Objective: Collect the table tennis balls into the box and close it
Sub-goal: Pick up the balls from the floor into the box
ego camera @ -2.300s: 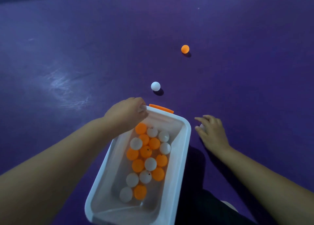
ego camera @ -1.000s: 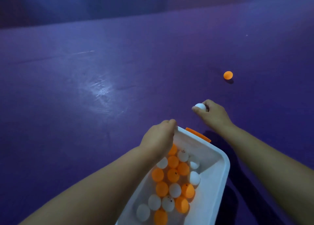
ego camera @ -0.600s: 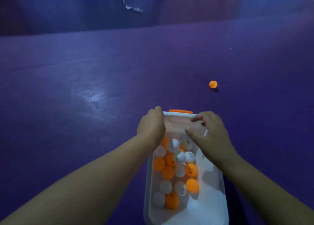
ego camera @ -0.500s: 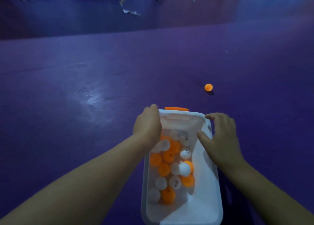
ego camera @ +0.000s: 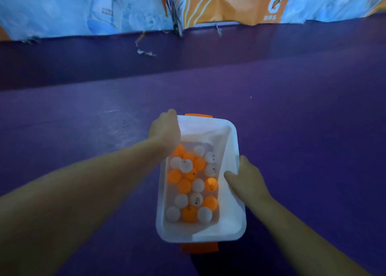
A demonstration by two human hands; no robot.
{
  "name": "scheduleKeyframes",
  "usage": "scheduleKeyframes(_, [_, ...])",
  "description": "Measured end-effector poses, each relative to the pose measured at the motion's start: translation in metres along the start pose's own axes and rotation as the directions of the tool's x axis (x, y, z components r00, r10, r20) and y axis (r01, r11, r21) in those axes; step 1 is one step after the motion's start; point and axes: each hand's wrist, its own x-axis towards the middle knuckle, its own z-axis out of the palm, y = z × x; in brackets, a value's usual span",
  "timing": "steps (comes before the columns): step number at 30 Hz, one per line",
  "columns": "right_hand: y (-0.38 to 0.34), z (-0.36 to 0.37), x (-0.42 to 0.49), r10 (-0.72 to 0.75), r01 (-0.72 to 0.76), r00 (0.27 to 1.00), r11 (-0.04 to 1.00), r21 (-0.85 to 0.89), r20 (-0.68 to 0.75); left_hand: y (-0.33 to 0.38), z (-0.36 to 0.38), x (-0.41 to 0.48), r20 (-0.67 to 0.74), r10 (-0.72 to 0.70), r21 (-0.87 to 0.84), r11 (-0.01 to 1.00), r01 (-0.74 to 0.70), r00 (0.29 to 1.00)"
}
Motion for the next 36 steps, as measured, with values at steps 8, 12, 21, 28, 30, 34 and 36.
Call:
scheduleKeyframes(8, [-0.001, -0.08, 0.025, 0.052, -0.033, 0.989, 0.99, 0.136, -0.141, 0.086, -0.045, 0.058, -0.019, 0.237, -0.145, 0.96, -0.238, 0.971])
scheduleKeyframes(12, [0.016, -0.092, 0.052, 0.138, -0.115, 0.98, 0.981, 0.155, -0.145, 0.094, -0.027, 0.089, 0.054, 0.307, -0.155, 0.943, -0.296, 0.95])
scheduleKeyframes(21, [0.085, -0.073, 0.093, 0.421, -0.384, 0.892, 0.898, 0.215, -0.166, 0.058, 0.123, 0.158, 0.535, 0.276, 0.077, 0.925, -0.372, 0.798])
scheduleKeyframes(28, [0.118, -0.072, 0.123, 0.538, -0.503, 0.823, 0.839, 0.208, -0.183, 0.086, 0.211, 0.176, 0.658, 0.361, 0.06, 0.85, -0.524, 0.661])
scheduleKeyframes(30, [0.122, -0.074, 0.133, 0.569, -0.534, 0.801, 0.82, 0.206, -0.187, 0.094, 0.232, 0.181, 0.698, 0.382, 0.065, 0.809, -0.585, 0.606])
scheduleKeyframes(34, [0.125, -0.075, 0.152, 0.631, -0.599, 0.75, 0.775, 0.203, -0.198, 0.086, 0.26, 0.192, 0.747, 0.42, 0.028, 0.755, -0.655, 0.516])
scheduleKeyframes(36, [0.12, -0.075, 0.157, 0.662, -0.621, 0.722, 0.748, 0.235, -0.2, 0.088, 0.251, 0.194, 0.675, 0.421, -0.04, 0.841, -0.54, 0.606])
